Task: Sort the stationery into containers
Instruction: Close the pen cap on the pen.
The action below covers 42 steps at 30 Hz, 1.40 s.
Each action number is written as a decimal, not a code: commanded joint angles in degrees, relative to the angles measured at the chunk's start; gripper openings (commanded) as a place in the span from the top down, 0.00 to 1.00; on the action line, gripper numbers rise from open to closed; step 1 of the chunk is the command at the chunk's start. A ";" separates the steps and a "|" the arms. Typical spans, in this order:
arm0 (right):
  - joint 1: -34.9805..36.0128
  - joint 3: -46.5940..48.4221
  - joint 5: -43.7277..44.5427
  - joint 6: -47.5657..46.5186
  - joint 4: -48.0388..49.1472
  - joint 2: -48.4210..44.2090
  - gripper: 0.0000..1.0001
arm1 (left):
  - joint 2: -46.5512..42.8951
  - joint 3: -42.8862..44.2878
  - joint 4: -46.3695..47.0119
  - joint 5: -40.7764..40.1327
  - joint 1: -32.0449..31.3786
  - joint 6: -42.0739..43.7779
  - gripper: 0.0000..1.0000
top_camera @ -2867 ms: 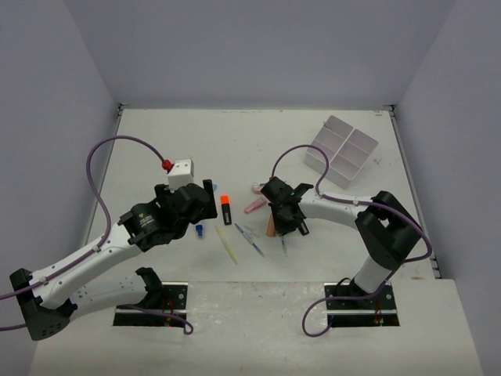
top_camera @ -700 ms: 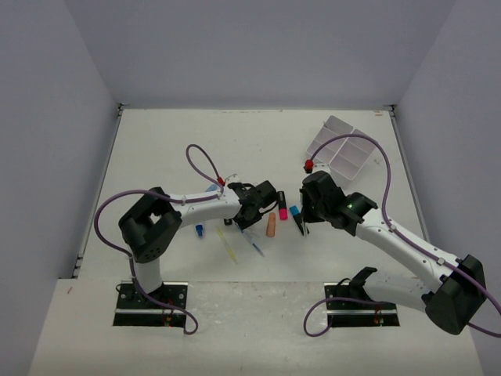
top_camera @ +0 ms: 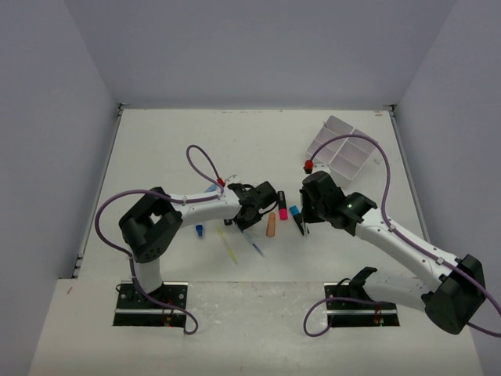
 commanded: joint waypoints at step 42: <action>-0.28 -0.06 -1.11 -0.80 1.61 1.64 1.00 | -1.32 -1.84 0.88 -2.09 -1.68 -1.40 0.69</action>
